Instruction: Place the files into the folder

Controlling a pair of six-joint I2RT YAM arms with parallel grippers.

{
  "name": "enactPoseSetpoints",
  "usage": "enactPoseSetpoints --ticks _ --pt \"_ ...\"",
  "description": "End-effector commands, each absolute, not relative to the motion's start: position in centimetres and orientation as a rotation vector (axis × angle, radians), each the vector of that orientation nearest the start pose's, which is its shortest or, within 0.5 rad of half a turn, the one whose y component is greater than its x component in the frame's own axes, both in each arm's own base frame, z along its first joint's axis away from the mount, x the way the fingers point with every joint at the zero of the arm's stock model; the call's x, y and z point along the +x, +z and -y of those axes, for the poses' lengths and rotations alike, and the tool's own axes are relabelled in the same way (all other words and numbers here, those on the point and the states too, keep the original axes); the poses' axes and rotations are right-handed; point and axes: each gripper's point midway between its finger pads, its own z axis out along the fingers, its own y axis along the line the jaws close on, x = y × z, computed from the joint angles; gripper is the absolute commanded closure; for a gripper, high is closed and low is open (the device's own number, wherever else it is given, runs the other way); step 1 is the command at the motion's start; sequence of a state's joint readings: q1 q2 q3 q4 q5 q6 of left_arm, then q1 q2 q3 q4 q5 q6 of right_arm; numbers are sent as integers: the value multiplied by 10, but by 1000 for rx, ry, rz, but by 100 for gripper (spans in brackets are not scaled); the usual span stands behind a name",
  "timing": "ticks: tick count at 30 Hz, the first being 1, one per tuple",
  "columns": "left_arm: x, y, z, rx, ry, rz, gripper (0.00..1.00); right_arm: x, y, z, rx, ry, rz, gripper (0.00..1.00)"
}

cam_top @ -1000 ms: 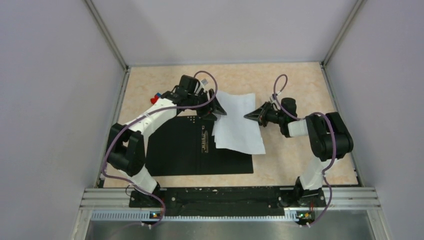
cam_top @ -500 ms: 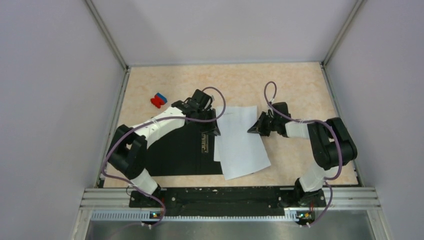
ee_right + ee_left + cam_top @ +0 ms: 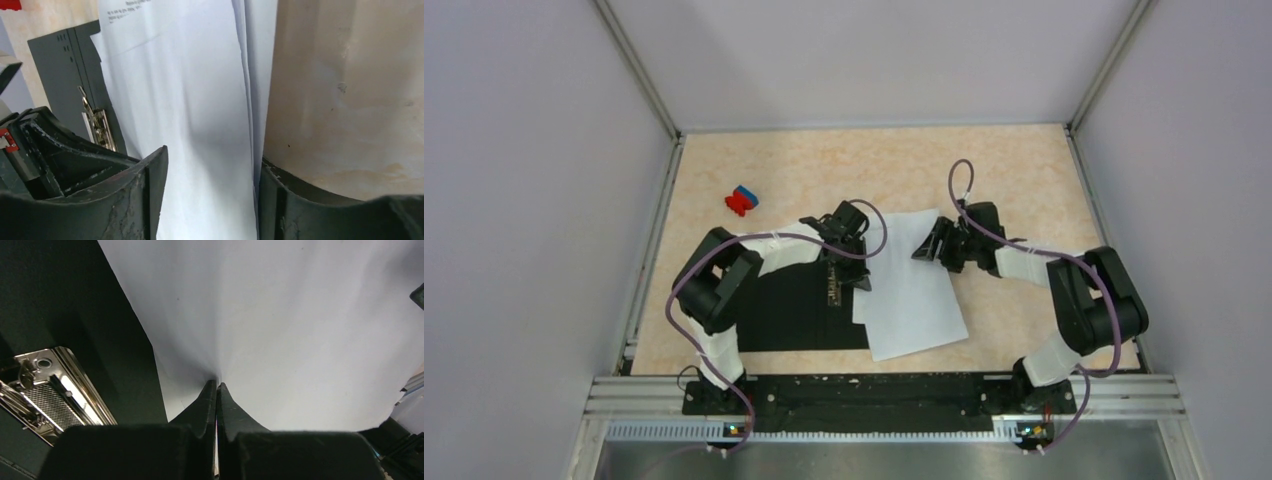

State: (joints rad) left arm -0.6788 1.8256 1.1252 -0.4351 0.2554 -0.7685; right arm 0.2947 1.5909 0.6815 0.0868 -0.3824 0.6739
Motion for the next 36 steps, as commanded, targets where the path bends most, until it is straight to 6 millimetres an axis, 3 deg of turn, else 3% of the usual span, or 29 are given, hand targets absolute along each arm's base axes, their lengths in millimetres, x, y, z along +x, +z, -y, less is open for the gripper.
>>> enactPoseSetpoints --ticks 1,6,14,20,26,31,33,36 --pt "262 18 304 -86 -680 -2873 100 311 38 -184 231 838 -2482 36" --pt "260 12 296 -116 -616 -2879 100 303 38 -179 187 804 -2505 30" --pt "266 31 301 -113 -652 -2839 100 274 31 -157 173 763 -2563 24" --pt "267 30 301 -117 -649 -2843 100 253 31 -149 196 792 -2584 24" --pt "269 32 305 -109 -670 -2842 100 234 31 -156 228 886 -2583 24" --pt "271 45 311 -76 -703 -2827 100 234 30 -149 274 835 -2578 25" --pt "272 60 312 -44 -711 -2801 93 235 30 -146 300 812 -2575 28" --pt "271 83 303 1 -685 -2756 73 237 26 -141 338 765 -2577 35"
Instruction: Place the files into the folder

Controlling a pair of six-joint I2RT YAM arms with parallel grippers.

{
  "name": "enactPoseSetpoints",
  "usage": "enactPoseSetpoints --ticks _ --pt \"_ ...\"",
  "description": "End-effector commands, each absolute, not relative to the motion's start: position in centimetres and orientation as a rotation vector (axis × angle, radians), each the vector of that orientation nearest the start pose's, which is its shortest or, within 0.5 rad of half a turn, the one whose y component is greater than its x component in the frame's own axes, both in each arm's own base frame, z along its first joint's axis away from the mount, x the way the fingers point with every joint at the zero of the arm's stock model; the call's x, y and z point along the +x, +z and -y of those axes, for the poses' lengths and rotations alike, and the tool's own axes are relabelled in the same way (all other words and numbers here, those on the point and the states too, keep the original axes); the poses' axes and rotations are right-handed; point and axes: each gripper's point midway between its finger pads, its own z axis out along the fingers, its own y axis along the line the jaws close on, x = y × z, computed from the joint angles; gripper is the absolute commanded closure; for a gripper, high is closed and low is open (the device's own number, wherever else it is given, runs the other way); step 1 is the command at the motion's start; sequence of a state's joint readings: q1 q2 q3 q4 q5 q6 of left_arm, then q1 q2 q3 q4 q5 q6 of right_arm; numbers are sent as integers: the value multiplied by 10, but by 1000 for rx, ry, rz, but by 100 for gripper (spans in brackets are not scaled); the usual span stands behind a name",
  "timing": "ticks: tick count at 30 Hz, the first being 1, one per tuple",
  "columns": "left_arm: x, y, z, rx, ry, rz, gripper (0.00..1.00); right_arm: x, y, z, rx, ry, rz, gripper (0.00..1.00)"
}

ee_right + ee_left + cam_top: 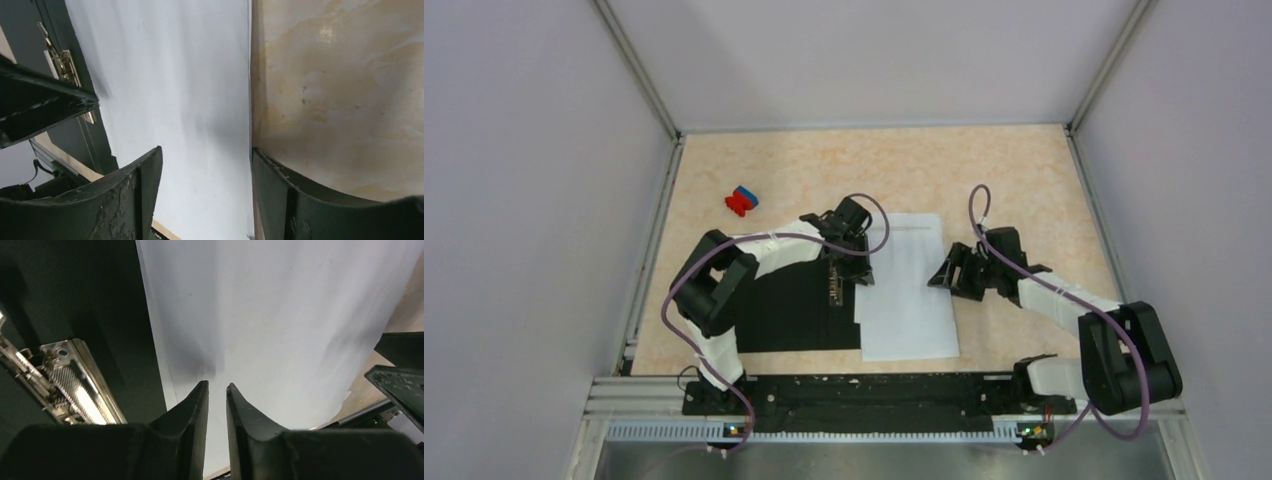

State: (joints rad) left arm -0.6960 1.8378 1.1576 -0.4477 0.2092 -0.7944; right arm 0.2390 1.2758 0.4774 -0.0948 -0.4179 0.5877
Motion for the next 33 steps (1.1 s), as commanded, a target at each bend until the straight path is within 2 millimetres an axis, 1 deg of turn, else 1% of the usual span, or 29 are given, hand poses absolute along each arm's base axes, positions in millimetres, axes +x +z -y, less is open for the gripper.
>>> enactPoseSetpoints --ticks 1,3,6,7,9,10,11,12,13,14,15,19,21,22,23,25,27,31,33 --pt "269 89 299 13 -670 -2744 68 237 25 -137 351 737 -2579 37" --pt "266 97 289 27 -631 -2726 64 237 23 -130 375 681 -2577 38" --pt "267 96 276 50 -552 -2712 64 237 28 -118 409 601 -2551 35" --pt "269 92 273 62 -515 -2718 67 237 31 -115 429 580 -2538 34" --pt "283 92 269 78 -430 -2702 73 233 35 -110 465 552 -2520 34" --pt "300 101 271 73 -385 -2658 74 230 36 -109 479 545 -2513 33" --pt "312 101 270 78 -350 -2642 73 226 36 -108 490 533 -2513 32" --pt "331 110 276 84 -355 -2606 70 222 37 -108 495 526 -2510 31" --pt "347 113 281 92 -352 -2588 66 218 40 -108 503 519 -2502 30" --pt "362 114 282 86 -345 -2574 63 212 39 -110 504 505 -2512 30" --pt "377 115 285 71 -355 -2567 61 208 43 -112 503 504 -2504 30" --pt "429 111 290 10 -381 -2536 59 183 48 -120 512 510 -2533 31" --pt "451 105 293 -17 -433 -2527 59 172 51 -124 503 505 -2542 38" --pt "460 103 297 -16 -478 -2510 58 166 52 -128 488 506 -2551 43" --pt "468 100 301 -18 -527 -2496 58 160 52 -131 472 507 -2562 51" --pt "485 96 309 -33 -599 -2447 58 144 52 -145 405 524 -2603 66" --pt "496 89 314 -51 -624 -2428 58 130 49 -156 351 529 -2645 77" --pt "507 81 328 -68 -679 -2418 58 103 44 -184 262 547 -2702 89" --pt "510 76 331 -81 -693 -2415 59 91 41 -197 206 554 -2727 91"
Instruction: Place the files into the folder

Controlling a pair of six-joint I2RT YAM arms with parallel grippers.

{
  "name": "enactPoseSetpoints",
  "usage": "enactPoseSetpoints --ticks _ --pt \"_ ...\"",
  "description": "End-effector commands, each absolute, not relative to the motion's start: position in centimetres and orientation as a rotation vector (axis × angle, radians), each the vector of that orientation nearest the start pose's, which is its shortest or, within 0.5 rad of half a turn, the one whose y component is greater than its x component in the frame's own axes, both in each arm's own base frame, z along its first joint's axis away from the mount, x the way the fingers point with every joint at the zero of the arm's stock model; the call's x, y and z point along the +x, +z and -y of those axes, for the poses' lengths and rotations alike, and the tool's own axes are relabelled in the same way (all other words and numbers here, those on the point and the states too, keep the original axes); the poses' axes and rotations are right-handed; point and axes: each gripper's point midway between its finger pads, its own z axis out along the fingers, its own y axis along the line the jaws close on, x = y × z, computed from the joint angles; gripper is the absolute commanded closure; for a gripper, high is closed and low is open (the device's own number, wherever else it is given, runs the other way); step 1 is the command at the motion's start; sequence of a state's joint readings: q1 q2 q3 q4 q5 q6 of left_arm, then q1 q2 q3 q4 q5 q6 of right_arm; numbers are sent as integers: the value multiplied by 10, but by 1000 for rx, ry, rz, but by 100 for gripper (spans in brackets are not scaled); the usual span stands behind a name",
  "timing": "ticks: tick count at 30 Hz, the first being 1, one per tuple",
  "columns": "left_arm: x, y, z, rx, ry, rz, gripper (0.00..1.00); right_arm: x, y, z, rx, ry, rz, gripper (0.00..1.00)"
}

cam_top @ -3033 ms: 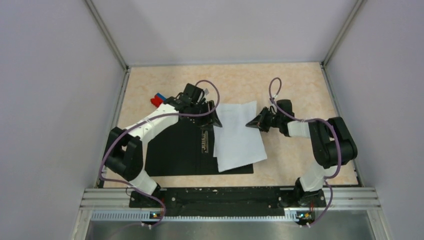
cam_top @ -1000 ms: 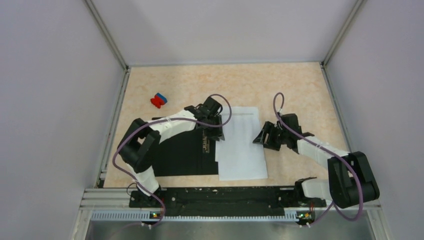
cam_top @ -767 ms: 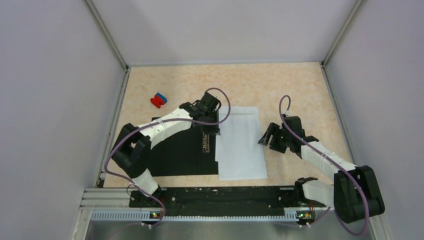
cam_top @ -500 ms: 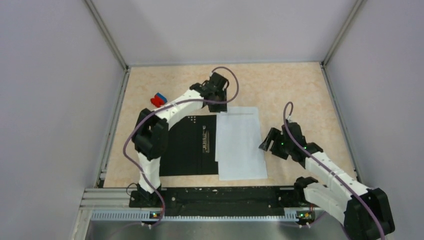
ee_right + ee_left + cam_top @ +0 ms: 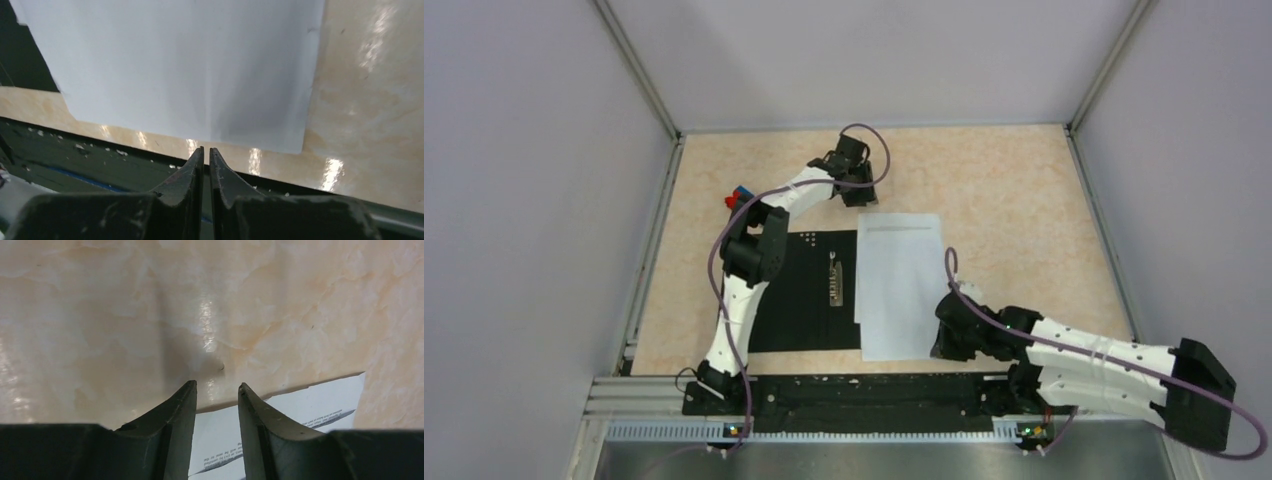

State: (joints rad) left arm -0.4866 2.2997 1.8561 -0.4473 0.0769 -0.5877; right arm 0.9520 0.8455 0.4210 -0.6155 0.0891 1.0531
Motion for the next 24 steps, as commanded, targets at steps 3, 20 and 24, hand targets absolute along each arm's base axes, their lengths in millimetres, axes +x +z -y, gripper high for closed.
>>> enactPoseSetpoints --ticks 3,20,24 --pt "512 70 336 -94 -713 -2426 60 79 35 -214 144 567 -2753 93" --pt "467 28 348 -99 -683 -2558 70 100 15 -230 152 526 -2714 94" --pt "454 24 343 -101 -667 -2580 72 110 14 -230 151 505 -2694 94"
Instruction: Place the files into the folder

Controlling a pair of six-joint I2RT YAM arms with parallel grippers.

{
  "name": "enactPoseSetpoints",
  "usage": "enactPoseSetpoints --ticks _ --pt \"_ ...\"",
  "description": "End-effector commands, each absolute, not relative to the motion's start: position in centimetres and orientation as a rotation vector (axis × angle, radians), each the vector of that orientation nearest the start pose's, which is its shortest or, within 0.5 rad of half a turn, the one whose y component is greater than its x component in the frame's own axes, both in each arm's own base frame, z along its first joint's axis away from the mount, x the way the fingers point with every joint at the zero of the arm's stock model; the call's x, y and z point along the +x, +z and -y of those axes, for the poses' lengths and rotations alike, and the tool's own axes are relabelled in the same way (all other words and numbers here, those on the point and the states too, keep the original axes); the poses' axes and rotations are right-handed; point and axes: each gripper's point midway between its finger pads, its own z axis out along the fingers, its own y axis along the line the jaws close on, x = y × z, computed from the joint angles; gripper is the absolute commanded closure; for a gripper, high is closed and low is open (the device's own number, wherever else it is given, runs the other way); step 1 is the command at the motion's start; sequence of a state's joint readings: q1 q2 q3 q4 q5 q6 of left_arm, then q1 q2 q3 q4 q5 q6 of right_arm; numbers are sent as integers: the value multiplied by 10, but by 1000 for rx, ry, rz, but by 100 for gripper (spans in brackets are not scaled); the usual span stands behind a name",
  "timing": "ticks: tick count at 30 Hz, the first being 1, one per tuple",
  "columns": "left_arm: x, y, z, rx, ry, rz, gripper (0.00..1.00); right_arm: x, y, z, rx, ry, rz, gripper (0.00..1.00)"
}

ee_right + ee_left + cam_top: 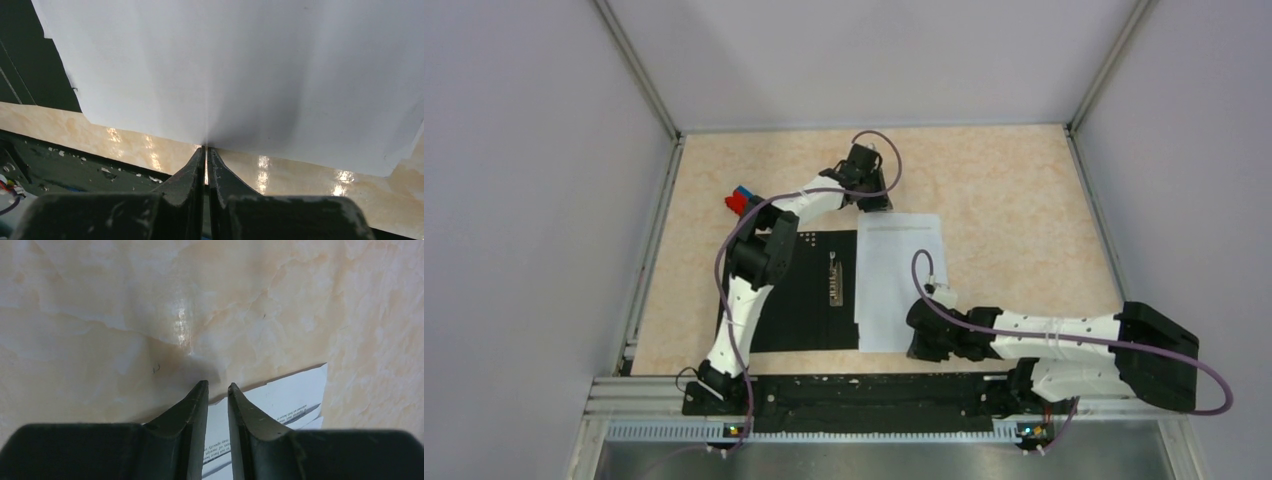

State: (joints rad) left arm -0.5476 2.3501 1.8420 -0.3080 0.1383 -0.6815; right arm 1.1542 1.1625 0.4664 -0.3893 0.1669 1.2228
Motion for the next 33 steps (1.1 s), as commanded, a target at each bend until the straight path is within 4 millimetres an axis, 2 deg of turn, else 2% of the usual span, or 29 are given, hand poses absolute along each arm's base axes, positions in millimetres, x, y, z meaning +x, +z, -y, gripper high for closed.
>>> enactPoseSetpoints --ticks 1,12,23,25,28,31,33 --pt "450 23 342 -97 -668 -2587 73 113 15 -230 149 497 -2691 94" --pt "418 23 341 -46 -655 -2642 76 135 12 -225 158 435 -2655 94" --pt "407 27 343 -7 -653 -2644 77 141 19 -230 115 435 -2640 91" --pt "414 35 344 6 -655 -2620 77 142 27 -234 104 459 -2632 86" --pt "427 56 346 27 -645 -2583 73 145 46 -238 84 504 -2603 71" --pt "444 86 350 45 -660 -2522 68 147 61 -240 72 540 -2576 57" --pt "453 109 353 57 -670 -2478 64 148 70 -242 76 569 -2565 51"
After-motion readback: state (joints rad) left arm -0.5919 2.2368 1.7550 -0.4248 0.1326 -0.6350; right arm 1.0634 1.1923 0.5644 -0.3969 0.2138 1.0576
